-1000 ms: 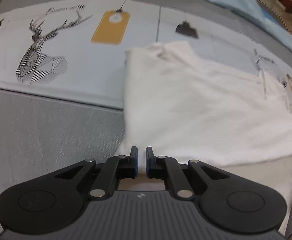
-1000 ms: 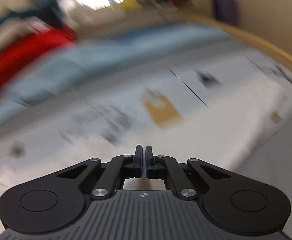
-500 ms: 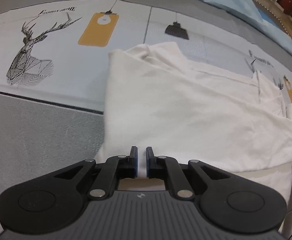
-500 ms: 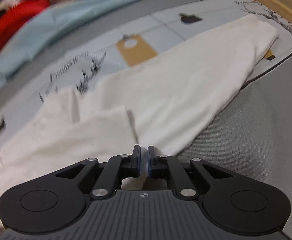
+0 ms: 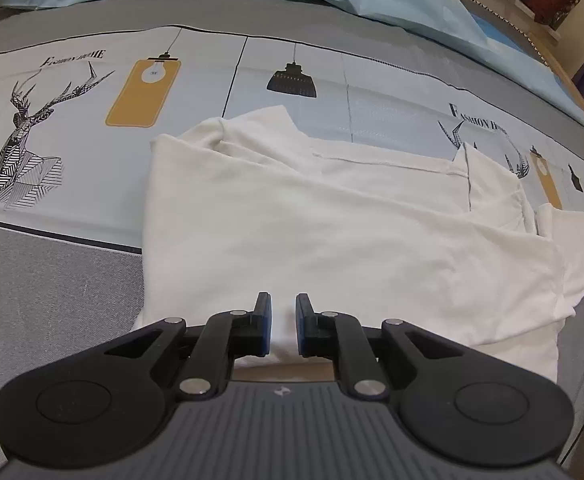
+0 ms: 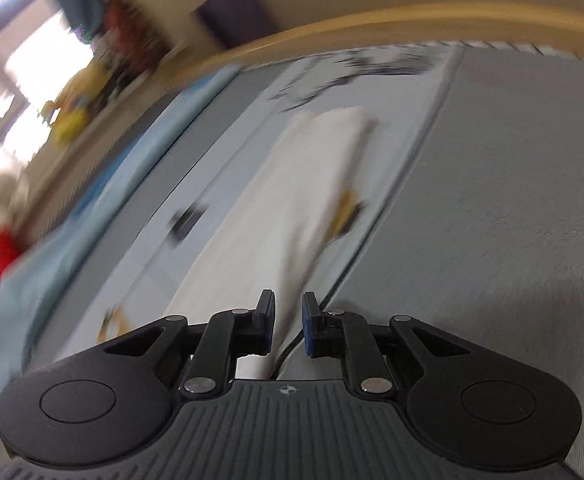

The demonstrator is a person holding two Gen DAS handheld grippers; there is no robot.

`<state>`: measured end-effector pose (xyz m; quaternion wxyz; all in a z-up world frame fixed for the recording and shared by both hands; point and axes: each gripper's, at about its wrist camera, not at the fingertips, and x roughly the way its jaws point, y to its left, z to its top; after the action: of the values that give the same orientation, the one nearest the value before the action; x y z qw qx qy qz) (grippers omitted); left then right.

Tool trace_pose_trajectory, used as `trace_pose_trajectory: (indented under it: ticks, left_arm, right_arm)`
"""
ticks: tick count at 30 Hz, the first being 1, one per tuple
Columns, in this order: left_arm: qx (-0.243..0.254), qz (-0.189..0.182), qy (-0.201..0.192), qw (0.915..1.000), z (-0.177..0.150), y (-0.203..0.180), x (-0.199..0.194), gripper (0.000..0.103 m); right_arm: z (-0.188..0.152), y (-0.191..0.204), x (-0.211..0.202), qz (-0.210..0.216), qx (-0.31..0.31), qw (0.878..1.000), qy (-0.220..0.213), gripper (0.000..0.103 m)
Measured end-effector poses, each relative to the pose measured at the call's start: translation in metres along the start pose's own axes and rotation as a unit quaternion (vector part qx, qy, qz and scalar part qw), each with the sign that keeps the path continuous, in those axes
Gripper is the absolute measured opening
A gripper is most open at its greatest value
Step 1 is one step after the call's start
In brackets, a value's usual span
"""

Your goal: Fold small clothes

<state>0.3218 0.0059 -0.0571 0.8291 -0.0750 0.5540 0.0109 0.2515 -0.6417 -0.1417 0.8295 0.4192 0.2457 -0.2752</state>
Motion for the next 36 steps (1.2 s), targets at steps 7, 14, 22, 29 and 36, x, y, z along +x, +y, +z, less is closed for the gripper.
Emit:
trace_pose_trajectory:
  ticks: [7,14,22,29,36]
  left_arm:
    - [0.011,0.007,0.006,0.9999,-0.003,-0.004,0.006,0.013]
    - [0.015,0.014,0.009,0.9997,-0.003,-0.001,0.01,0.013]
    - [0.004,0.011,0.003,0.9999,0.001,0.004,0.003,0.013]
    - [-0.018,-0.012,-0.016,0.9996,0.005,0.013,-0.016,0.013]
    - [-0.058,-0.015,-0.034,0.9976,0.006,0.05,-0.036,0.013]
  right_arm:
    - [0.024,-0.041,0.046,0.056,0.074,0.995,-0.019,0.015]
    - [0.038,-0.041,0.069,0.071,0.096,0.992,-0.036,0.015]
    - [0.043,-0.03,0.045,0.017,0.094,0.992,-0.087,0.003]
    - [0.049,0.0,-0.034,-0.036,0.07,0.981,-0.175,0.003]
    - [-0.006,0.118,-0.132,0.083,-0.107,0.964,-0.229,0.003]
